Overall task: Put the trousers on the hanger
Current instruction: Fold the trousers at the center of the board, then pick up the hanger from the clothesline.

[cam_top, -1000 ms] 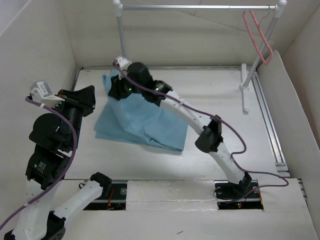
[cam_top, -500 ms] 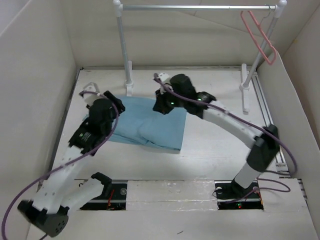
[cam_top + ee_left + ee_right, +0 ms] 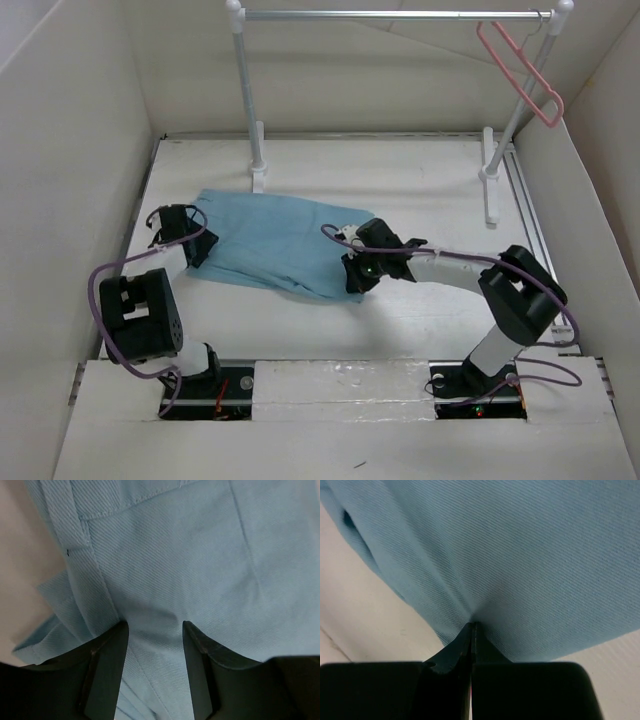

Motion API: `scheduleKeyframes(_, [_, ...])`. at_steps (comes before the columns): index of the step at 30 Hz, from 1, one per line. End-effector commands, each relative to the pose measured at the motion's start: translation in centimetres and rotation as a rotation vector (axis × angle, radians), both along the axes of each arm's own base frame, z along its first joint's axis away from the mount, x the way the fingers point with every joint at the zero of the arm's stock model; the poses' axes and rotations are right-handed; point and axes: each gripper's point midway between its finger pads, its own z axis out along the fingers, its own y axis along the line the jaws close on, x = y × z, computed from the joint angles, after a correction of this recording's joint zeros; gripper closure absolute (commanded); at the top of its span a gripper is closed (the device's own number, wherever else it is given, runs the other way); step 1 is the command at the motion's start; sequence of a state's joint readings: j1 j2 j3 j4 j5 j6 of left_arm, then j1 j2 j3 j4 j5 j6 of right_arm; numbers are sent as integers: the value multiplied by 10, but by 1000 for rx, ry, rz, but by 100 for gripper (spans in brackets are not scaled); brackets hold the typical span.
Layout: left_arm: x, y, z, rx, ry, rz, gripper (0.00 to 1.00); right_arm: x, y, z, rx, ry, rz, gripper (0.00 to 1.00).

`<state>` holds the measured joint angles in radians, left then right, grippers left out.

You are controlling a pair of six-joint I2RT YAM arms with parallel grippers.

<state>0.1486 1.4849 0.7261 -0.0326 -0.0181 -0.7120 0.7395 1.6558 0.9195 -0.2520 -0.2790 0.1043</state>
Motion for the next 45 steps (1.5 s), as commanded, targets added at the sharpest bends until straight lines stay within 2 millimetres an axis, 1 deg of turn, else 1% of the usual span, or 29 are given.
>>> scheduleKeyframes(1, [-32, -4, -23, -166, 50, 28, 56, 12, -14, 3, 19, -65, -22, 100])
scheduleKeyframes(2, [-37, -8, -23, -179, 51, 22, 56, 8, -22, -3, 6, -53, -24, 100])
scheduleKeyframes(3, [-38, -9, -14, -177, 22, 14, 56, 8, -27, -2, -5, -55, -6, 100])
scheduleKeyframes(5, [-46, -13, -3, -180, 11, 8, 56, 8, -28, 12, -3, -60, 42, 100])
scheduleKeyframes(6, [-42, -11, 20, -159, -60, 8, 56, 15, -24, 41, 8, -107, 75, 100])
scheduleKeyframes(8, [-36, -7, 55, -123, -143, 7, 56, 27, -17, 86, 33, -205, 96, 96])
scheduleKeyframes(9, [-26, -5, 96, -81, -257, -4, 58, 39, -11, 138, 72, -308, 115, 92])
scheduleKeyframes(10, [-23, -19, 111, -51, -267, -53, 62, 53, -17, 166, 63, -385, 105, 90])
scheduleKeyframes(12, [-14, -34, 149, -17, -346, -109, 79, 73, -28, 223, 88, -502, 66, 88])
scheduleKeyframes(13, [-1, -44, 180, -8, -433, -150, 94, 94, -47, 282, 133, -633, -17, 90])
scheduleKeyframes(14, [4, -54, 196, -7, -475, -201, 100, 103, -59, 311, 156, -701, -53, 92])
scheduleKeyframes(15, [14, -75, 218, -41, -519, -288, 100, 113, -73, 341, 185, -782, -90, 95])
scheduleKeyframes(16, [21, -86, 234, -46, -559, -331, 100, 118, -85, 382, 232, -869, -106, 94])
scheduleKeyframes(17, [25, -100, 245, -28, -590, -395, 100, 134, -121, 404, 221, -942, -188, 98])
scheduleKeyframes(18, [32, -151, 280, 6, -663, -526, 100, 148, -157, 434, 201, -1024, -242, 100])
scheduleKeyframes(19, [32, -152, 281, 6, -666, -528, 100, 147, -155, 434, 209, -1023, -231, 100])
scheduleKeyframes(20, [33, -169, 284, 28, -672, -571, 100, 159, -171, 458, 194, -1079, -261, 100])
scheduleKeyframes(21, [43, -187, 293, 67, -685, -611, 100, 171, -207, 464, 133, -1106, -325, 85])
scheduleKeyframes(22, [33, -222, 293, 54, -675, -700, 100, 179, -224, 471, 103, -1125, -342, 72])
scheduleKeyframes(23, [32, -238, 291, 58, -666, -744, 100, 181, -241, 494, 73, -1186, -373, 59])
scheduleKeyframes(24, [33, -256, 289, 80, -661, -799, 100, 198, -276, 486, 6, -1170, -443, 39])
scheduleKeyframes(26, [12, -294, 281, 69, -649, -911, 100, 208, -303, 489, -1, -1176, -453, 33])
scheduleKeyframes(28, [2, -310, 266, 42, -628, -978, 100, 219, -338, 490, -21, -1179, -488, 26])
scheduleKeyframes(29, [-4, -313, 260, 19, -616, -1001, 100, 220, -347, 490, -25, -1177, -497, 25])
scheduleKeyframes(30, [-12, -314, 244, -5, -583, -1026, 100, 218, -352, 499, -30, -1194, -494, 22])
scheduleKeyframes(34, [-26, -308, 212, -12, -518, -1054, 97, 237, -381, 486, -12, -1158, -466, 17])
scheduleKeyframes(35, [-29, -306, 209, -8, -511, -1059, 96, 239, -393, 482, -10, -1150, -473, 17])
scheduleKeyframes(39, [-37, -298, 197, 11, -485, -1064, 94, 251, -407, 468, 33, -1107, -472, 16])
scheduleKeyframes(45, [-38, -302, 187, 0, -456, -1084, 94, 264, -430, 433, 74, -1034, -494, 15])
